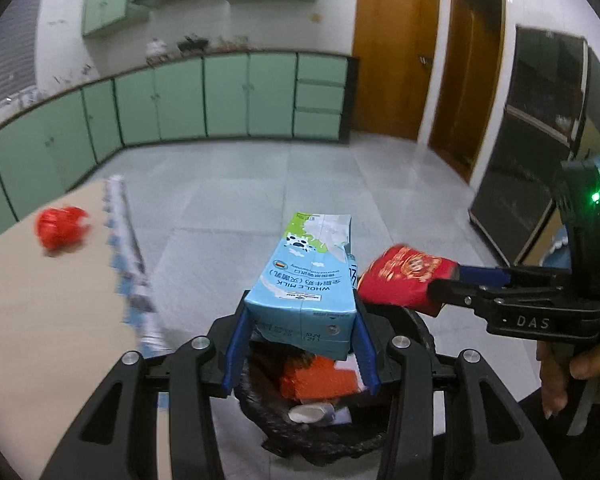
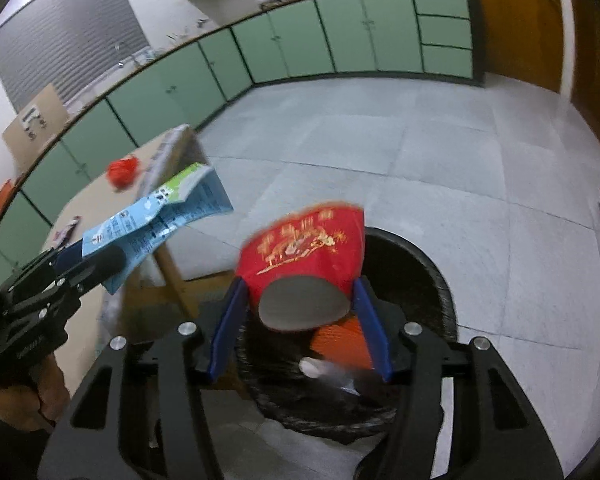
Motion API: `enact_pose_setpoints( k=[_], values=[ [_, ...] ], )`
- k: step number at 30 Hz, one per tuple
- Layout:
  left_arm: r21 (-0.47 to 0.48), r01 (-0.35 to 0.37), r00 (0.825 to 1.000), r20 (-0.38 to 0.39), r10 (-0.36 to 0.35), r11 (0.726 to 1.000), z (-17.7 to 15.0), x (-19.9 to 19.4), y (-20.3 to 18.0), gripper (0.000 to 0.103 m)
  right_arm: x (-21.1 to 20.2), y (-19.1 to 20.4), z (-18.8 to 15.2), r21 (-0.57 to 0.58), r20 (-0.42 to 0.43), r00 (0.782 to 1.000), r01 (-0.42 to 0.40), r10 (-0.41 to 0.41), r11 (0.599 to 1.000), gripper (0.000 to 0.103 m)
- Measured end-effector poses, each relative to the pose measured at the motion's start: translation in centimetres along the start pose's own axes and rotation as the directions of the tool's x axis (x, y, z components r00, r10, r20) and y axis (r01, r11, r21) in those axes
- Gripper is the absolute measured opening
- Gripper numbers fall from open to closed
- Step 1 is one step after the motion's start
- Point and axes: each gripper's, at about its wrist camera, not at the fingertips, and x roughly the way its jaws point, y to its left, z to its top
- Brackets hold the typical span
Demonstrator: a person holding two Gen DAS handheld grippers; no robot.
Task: Collect trash
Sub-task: 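Drop the carton into the bin with left tool while right tool drops the cup, then reach the left tool to the blue-white snack wrapper and grasp it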
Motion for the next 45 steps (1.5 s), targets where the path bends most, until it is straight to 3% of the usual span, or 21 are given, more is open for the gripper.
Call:
enact_pose_setpoints(
  k=[5,9,18,31,34,39,43,45],
  values=[
    [0.054,0.016,0.982,-0.187,-0.005,0.998,-0.1,5.2,-2.2,0.047,2.1,-2.0,-0.2,0.026,-0.038,0.998,0.051,-0.05,0.998,0.051],
    [0.064,0.001,0.981,-0.191,0.012,0.998,-0.3,6.5,-2.6,0.048,1.1,-1.6,-0.2,0.024,-0.005,0.999,0.05,-0.05,0.998,0.051],
    [0.02,-0.037,0.994,-0.103,0.039,0.999,-0.4,3.6,-1.2,0.048,-0.8,-0.7,0.3,0.022,0.033,0.999,0.013,-0.014,1.0,0.052],
    [-0.065,-0.137,0.99,0.026,0.139,0.988,0.2,-5.8,2.9,0.049,-4.2,6.8,1.2,-0.083,0.083,0.995,-0.041,0.048,0.996,0.054],
    [-0.094,-0.18,0.982,0.049,0.185,0.979,-0.4,-8.4,4.7,0.056,-4.3,9.7,1.4,-0.114,0.076,0.993,-0.076,0.085,0.991,0.057],
    [-0.175,-0.279,0.953,0.072,0.294,0.944,-2.9,-12.9,10.2,0.057,-3.3,16.5,1.8,-0.207,0.055,0.985,-0.147,0.162,0.967,0.057],
    [-0.248,-0.366,0.922,0.037,0.386,0.897,-6.2,-15.6,16.2,0.057,-1.7,23.1,2.2,-0.299,0.037,0.976,-0.195,0.216,0.934,0.059],
    [-0.291,-0.414,0.898,0.022,0.439,0.863,-7.8,-17.1,19.5,0.057,-0.6,26.2,2.7,-0.333,0.033,0.971,-0.212,0.236,0.919,0.059]
  ],
)
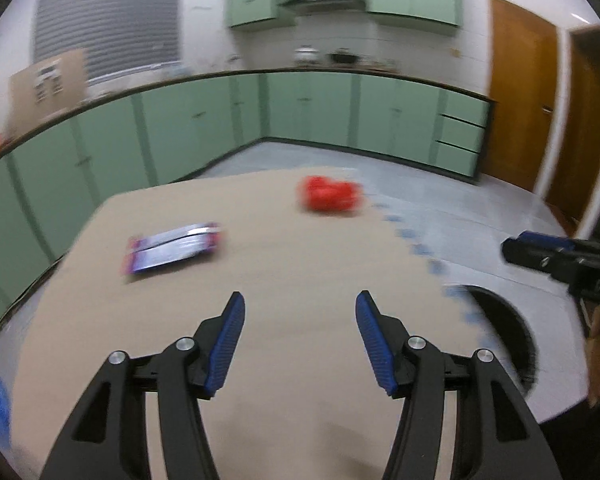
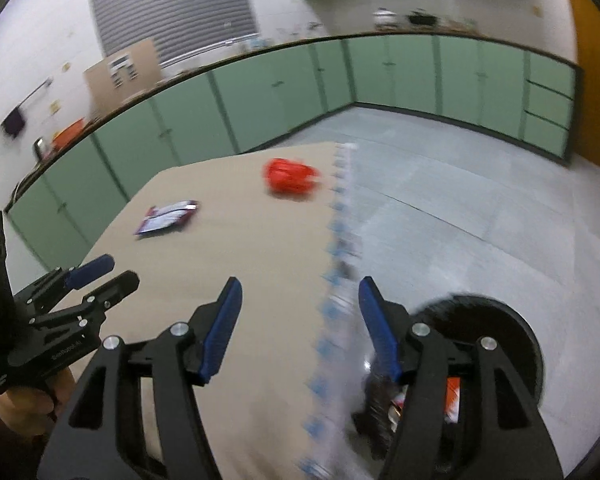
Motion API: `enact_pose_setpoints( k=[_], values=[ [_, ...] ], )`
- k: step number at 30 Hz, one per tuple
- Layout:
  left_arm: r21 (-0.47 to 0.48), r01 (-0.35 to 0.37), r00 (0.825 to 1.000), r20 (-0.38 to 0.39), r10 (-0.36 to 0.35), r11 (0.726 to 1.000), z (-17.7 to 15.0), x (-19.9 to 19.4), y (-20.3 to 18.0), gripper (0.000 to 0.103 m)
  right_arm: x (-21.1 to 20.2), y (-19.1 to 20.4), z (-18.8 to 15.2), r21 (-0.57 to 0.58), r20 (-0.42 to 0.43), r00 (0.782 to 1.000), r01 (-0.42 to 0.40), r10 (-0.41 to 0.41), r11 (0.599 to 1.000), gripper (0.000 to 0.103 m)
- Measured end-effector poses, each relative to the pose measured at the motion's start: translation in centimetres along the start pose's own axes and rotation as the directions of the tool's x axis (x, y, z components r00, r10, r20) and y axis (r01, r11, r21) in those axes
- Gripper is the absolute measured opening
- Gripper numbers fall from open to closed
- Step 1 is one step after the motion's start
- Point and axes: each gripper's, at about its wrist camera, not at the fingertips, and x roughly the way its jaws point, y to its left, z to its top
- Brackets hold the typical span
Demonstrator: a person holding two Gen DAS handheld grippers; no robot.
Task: Collect trash
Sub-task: 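Reach the left tool to the blue-white snack wrapper and grasp it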
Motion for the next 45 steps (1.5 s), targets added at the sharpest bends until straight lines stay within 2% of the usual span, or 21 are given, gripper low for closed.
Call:
enact_pose_setpoints(
  k=[5,12,22,30,35,37,38,39,41,45],
  values=[
    [-0.108,-0.092,0.996,0.007,0.094,0.99,0.1,0.3,7.8,0.058,5.0,4.2,2.3,-0.052,-0.013,1.0,-0.017,0.016,0.999,0.059],
    [-0.136,-0.133,0.991,-0.003,0.134,0.982,0.9,3.3,12.2,0.058,9.8,6.9,3.9,-0.064,-0.032,0.999,-0.015,0.013,0.998,0.059],
    [-0.144,-0.125,0.991,-0.053,0.119,0.982,2.2,8.7,13.0,0.062,15.4,7.1,6.0,-0.051,-0.058,0.997,-0.047,0.044,0.998,0.059],
    [-0.094,-0.081,0.995,-0.073,0.074,0.992,4.3,13.1,9.0,0.063,16.8,4.8,7.2,-0.019,-0.05,0.997,-0.057,0.056,0.998,0.059],
    [-0.068,-0.118,0.984,-0.146,0.107,0.991,4.8,16.1,8.0,0.063,17.3,3.8,8.0,-0.019,-0.046,0.997,-0.069,0.068,0.997,0.059],
    [-0.047,-0.147,0.973,-0.187,0.136,0.988,5.0,17.3,8.0,0.062,17.6,3.5,8.2,-0.017,-0.047,0.996,-0.071,0.07,0.997,0.059],
    [-0.041,-0.155,0.966,-0.217,0.142,0.987,5.0,17.9,8.0,0.044,17.6,3.3,8.3,-0.013,-0.045,0.996,-0.072,0.072,0.997,0.059],
    [-0.048,-0.135,0.963,-0.241,0.12,0.99,4.9,18.4,8.2,0.033,17.7,3.2,8.4,-0.01,-0.043,0.996,-0.072,0.072,0.997,0.059],
    [-0.045,-0.123,0.971,-0.21,0.111,0.991,5.0,17.9,8.0,0.013,17.7,2.9,8.5,-0.003,-0.042,0.996,-0.073,0.073,0.997,0.059],
    [-0.044,-0.106,0.991,-0.09,0.101,0.993,5.9,15.5,7.1,0.007,17.8,2.5,8.5,0.003,-0.043,0.997,-0.062,0.062,0.998,0.059]
  ],
)
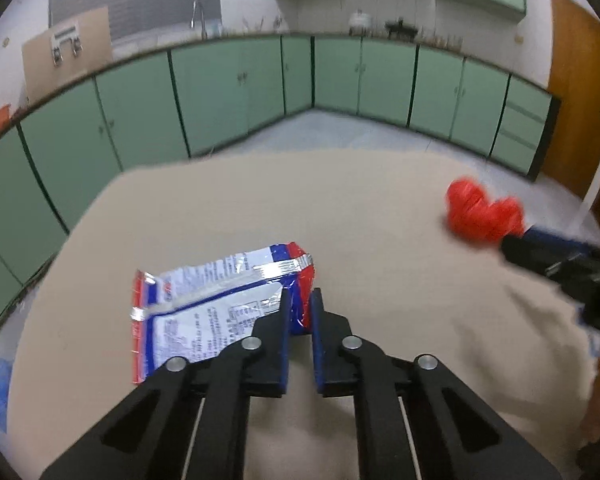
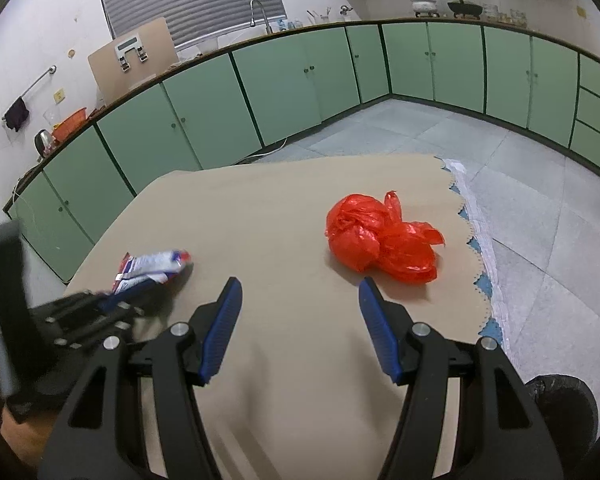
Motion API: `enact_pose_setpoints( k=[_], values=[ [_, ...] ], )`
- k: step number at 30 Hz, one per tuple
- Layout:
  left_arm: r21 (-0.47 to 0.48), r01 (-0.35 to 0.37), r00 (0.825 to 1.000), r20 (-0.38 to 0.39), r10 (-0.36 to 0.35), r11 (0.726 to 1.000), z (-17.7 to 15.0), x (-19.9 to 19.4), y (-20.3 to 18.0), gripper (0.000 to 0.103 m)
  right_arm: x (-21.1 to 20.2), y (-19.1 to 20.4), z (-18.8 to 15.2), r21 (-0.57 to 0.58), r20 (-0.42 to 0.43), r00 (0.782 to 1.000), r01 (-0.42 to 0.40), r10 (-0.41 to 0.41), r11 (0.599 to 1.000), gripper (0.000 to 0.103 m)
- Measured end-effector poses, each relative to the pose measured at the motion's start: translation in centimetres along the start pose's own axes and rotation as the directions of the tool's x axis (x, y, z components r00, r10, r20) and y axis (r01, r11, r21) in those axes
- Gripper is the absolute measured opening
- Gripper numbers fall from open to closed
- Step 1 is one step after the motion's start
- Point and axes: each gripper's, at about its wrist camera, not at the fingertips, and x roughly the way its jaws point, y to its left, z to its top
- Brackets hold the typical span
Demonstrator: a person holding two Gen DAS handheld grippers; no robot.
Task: Collect trash
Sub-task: 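Reach the left tool to the blue-white snack wrapper and grasp it, then lift the wrapper with left tool while right tool grasps the red plastic bag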
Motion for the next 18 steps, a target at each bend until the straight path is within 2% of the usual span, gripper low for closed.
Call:
enact_pose_setpoints(
  k=[2,4,9,18],
  values=[
    [0.015,-0.002,0.998,0.06,0.001,1.0,0.6,-1.5,-0.5,0.005,0.0,-0.1,0.2,-0.001,0.006,1.0,0.011,-0.011,1.0,0.059],
    [0.014,0.03,0.992,0.123,-0.031,0.999,1.5,-3.2,-0.6,0.005,0.0,-0.7,0.7,0.011,0.013,1.0,0.028,-0.028,1.0,0.059],
    [0.001,0.045,0.984,0.173,-0.044,0.999,3.1,-4.3,-0.9,0.005,0.1,-1.6,1.8,0.019,0.027,0.998,0.057,-0.057,0.998,0.059],
    [-0.012,0.069,0.987,0.147,-0.066,0.998,3.3,-3.5,-1.4,0.004,2.5,-2.7,2.7,0.016,-0.001,0.995,0.095,-0.095,0.995,0.059]
  ],
)
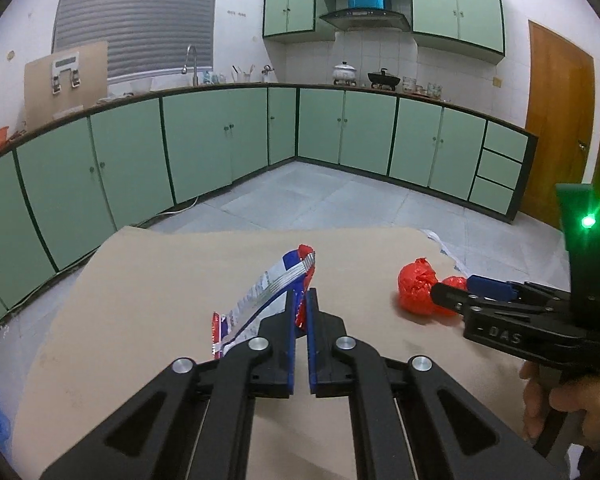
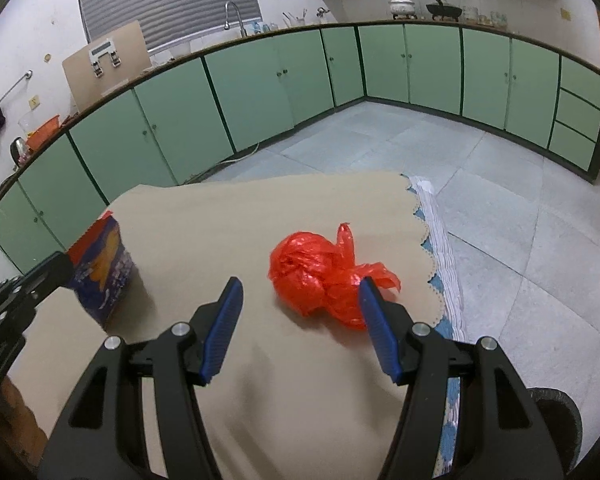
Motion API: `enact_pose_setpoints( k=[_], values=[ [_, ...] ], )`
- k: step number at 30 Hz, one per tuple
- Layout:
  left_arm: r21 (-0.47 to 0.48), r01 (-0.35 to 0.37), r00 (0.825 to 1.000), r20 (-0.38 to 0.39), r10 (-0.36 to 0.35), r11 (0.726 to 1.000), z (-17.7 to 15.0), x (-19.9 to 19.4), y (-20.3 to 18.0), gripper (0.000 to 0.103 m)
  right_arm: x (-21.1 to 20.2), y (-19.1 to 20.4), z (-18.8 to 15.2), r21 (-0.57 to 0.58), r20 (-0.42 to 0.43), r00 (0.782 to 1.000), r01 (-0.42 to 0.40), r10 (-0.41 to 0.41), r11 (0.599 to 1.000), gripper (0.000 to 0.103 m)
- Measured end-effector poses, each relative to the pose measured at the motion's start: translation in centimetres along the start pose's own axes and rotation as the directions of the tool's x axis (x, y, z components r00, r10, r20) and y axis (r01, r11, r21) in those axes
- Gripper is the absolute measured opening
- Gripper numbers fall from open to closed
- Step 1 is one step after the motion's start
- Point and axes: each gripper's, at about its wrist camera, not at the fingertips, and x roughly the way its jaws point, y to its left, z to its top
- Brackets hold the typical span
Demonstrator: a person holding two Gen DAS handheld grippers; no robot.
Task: Collect trash
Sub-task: 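Lift the wrapper with left tool while right tool grasps the red plastic bag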
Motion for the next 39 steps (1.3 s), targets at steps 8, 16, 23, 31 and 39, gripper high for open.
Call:
enact_pose_setpoints(
  k=[8,16,23,31,39],
  values=[
    [0.019,0.012,0.999,-0.035,-0.011,1.0,0.5,2.8,-0.8,0.004,1.2,-0.2,0.1,0.003,-0.027,1.0,0.004,-0.004,1.0,0.053],
    [0.0,0.014,0.999,-0.036,-0.014,1.0,0.4,3.6,-1.5,0.002,1.1,-0.5,-0.3,-0.037,-0.049,0.999,-0.011,0.009,0.999,0.0],
    [-0.005,0.019,1.0,-0.016,-0.019,1.0,0.1,2.7,-1.1,0.0,0.0,-0.1,0.1,-0.068,-0.027,0.998,-0.051,0.049,0.996,0.034],
    [0.025,0.028,0.999,0.042,-0.029,0.999,2.0,2.5,-0.7,0.0,2.1,0.3,2.0,-0.047,-0.021,1.0,-0.017,0.016,0.999,0.071],
    [0.021,0.027,0.998,0.055,-0.028,0.999,2.5,2.5,-0.2,0.0,5.0,-0.4,1.9,-0.004,-0.138,0.985,-0.104,0.103,0.995,0.014]
  ],
)
